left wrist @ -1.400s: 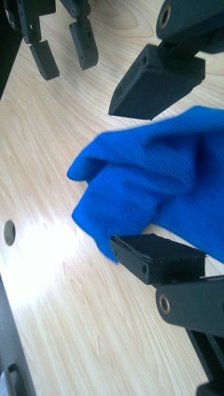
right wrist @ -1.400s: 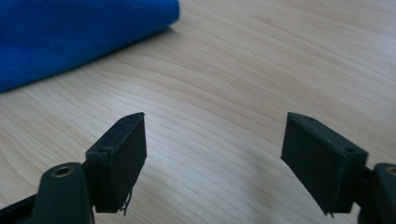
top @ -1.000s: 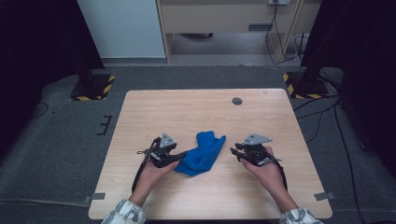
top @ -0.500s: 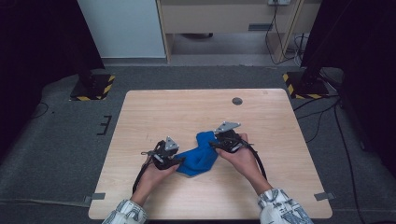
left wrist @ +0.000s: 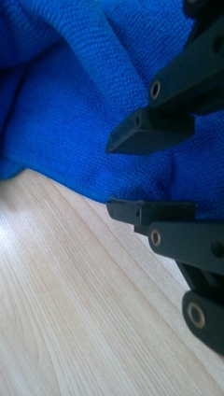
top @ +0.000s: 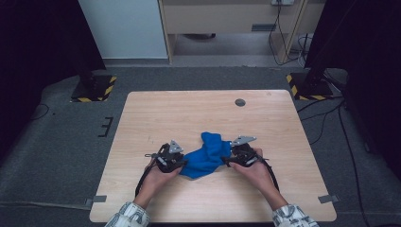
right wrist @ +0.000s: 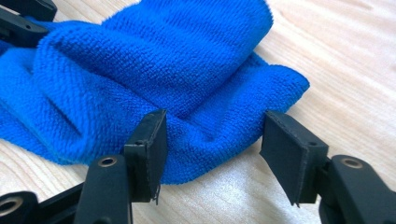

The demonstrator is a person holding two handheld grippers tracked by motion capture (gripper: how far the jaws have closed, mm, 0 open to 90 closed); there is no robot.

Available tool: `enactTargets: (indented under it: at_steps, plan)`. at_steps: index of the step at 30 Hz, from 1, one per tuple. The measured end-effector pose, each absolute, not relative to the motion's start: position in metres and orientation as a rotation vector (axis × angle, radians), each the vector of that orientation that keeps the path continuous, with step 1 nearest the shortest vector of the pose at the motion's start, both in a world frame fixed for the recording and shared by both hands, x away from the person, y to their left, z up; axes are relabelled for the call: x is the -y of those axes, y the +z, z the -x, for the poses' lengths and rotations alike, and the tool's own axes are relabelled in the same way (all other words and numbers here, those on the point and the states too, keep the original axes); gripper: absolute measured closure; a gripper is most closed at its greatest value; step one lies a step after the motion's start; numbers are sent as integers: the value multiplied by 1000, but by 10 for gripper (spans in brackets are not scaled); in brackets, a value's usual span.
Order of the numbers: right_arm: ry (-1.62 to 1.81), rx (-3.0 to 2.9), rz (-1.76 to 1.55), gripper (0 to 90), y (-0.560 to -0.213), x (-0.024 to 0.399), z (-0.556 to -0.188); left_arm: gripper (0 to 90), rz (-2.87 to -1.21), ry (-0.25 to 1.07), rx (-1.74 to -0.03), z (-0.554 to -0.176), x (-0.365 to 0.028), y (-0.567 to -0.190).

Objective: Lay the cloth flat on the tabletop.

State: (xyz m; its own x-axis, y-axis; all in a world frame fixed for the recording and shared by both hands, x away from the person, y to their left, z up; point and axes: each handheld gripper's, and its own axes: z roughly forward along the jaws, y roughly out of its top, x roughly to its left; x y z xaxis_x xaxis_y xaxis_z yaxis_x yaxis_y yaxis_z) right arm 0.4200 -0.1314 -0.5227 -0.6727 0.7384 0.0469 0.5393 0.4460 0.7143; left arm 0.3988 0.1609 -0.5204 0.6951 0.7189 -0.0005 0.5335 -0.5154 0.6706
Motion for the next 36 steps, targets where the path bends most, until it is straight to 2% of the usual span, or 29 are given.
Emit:
enactTargets:
  at_steps: [2, 3, 5, 6, 7, 8, 14, 27, 28, 29, 30, 31, 36]
  plan:
    - [1058, -2436, -1112, 449, -524, 131, -421, 702, -2247, 356, -944, -399, -161, -520]
    - [1065, -2448, -1105, 534, -526, 129, -421, 729, -2249, 354, -942, -399, -162, -520]
    - [1084, -2450, -1100, 649, -527, 128, -420, 758, -2248, 355, -942, -399, -162, -519]
    - [1090, -2452, -1089, 687, -526, 128, -419, 780, -2247, 357, -945, -399, -163, -519]
    - [1090, -2452, -1089, 687, -526, 128, -419, 793, -2247, 357, -945, -399, -163, -519]
    - [1079, -2446, -1068, 761, -524, 127, -417, 805, -2251, 350, -940, -399, -163, -519]
    - [1071, -2452, -1077, 817, -522, 134, -413, 849, -2250, 373, -932, -398, -160, -516]
    - [1037, -2487, -1116, 809, -517, 145, -403, 848, -2232, 391, -968, -398, -167, -513]
    - [1046, -2480, -1124, 752, -516, 145, -404, 831, -2231, 390, -963, -398, -166, -514]
    - [1046, -2480, -1124, 752, -516, 145, -404, 820, -2231, 390, -963, -398, -166, -514]
    - [1066, -2461, -1126, 665, -514, 147, -405, 798, -2229, 390, -961, -398, -166, -514]
    - [1066, -2461, -1126, 665, -514, 147, -405, 798, -2228, 389, -961, -398, -166, -514]
    - [1130, -2410, -1140, 490, -498, 153, -407, 723, -2190, 412, -968, -398, -168, -512]
